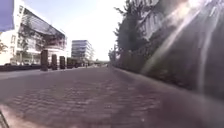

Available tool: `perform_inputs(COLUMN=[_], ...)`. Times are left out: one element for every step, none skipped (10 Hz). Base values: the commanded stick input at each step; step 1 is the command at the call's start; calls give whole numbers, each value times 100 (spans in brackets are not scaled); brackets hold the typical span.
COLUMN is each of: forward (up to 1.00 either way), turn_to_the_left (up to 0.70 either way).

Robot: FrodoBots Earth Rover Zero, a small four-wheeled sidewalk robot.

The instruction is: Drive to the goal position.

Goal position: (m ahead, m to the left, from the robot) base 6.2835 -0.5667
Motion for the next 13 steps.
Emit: perform_inputs(forward=[70, 70, 70, 70, 70, 70, 70, 70, 70, 70, 69, 69, 69], turn_to_the_left=[0, 0, 0, 0, 0, 0, 0, 5, 14, 14, 14, 14, 14])
